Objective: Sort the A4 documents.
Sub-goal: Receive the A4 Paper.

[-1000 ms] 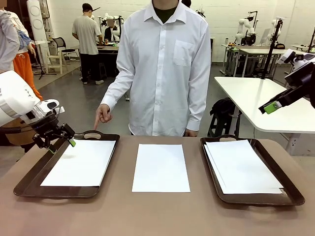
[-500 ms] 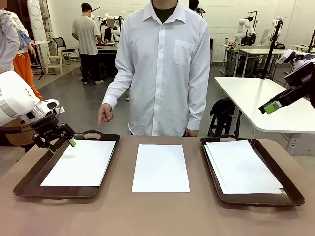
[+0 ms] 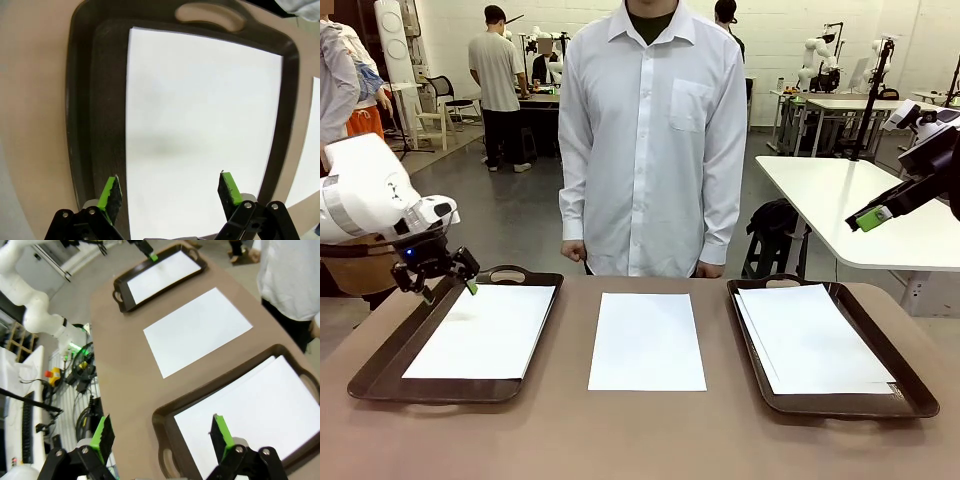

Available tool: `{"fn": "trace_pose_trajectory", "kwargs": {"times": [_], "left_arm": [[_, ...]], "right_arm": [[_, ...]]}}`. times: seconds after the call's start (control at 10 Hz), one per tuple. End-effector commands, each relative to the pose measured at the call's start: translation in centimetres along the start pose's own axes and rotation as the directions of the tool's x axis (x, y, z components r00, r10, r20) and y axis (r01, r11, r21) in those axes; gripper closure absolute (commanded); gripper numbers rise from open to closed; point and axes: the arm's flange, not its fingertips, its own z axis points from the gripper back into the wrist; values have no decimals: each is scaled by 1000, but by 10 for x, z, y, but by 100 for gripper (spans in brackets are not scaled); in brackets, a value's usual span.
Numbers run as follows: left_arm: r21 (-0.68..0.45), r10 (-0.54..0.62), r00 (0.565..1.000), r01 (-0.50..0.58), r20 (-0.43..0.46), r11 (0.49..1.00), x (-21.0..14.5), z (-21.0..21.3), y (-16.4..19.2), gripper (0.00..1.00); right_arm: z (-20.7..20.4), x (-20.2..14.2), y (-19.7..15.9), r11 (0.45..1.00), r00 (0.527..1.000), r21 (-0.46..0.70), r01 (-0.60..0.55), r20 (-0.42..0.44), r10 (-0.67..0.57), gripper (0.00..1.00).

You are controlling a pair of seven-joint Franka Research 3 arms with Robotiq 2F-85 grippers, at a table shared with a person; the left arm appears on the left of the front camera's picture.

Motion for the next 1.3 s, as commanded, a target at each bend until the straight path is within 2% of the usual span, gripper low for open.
{"fn": "trace_pose_trajectory", "kwargs": {"times": [0.0,0.1,0.2,0.3,0.5,0.6,0.7,0.8,0.9,1.0,1.1,1.2], "left_arm": [[9,-131,986,130,106,991,-38,39,-21,0],[-24,-226,964,231,141,973,-58,57,-27,0],[-76,-348,924,363,160,929,-78,74,-26,0],[-89,-428,878,454,215,886,-96,96,-17,0],[-114,-491,805,551,335,827,-114,127,-2,0],[-102,-560,745,629,363,771,-116,139,-7,0],[-67,-648,659,719,383,691,-119,154,-18,0],[-41,-700,599,770,389,637,-122,167,-28,0],[-25,-724,563,796,399,605,-124,178,-36,0],[-19,-733,542,809,411,588,-125,183,-40,0],[-40,-722,547,807,424,589,-123,180,-45,0],[-70,-697,572,792,433,607,-122,178,-44,0]], "right_arm": [[-2,0,0,1000,1000,2,-2,1,2,0],[-2,0,0,1000,1000,2,-2,1,2,0],[-2,0,0,1000,1000,2,-2,1,2,0],[-2,0,0,1000,1000,2,-2,1,2,0],[-2,0,0,1000,1000,2,-2,1,2,0],[-2,0,0,1000,1000,2,-2,1,2,0],[-2,0,0,1000,1000,2,-2,1,2,0],[-2,0,0,1000,1000,2,-2,1,2,0],[-2,0,0,1000,1000,2,-2,1,2,0],[-2,0,0,1000,1000,2,-2,1,2,0],[-2,0,0,1000,1000,2,-2,1,2,0],[-2,0,0,1000,1000,2,-2,1,2,0]]}}
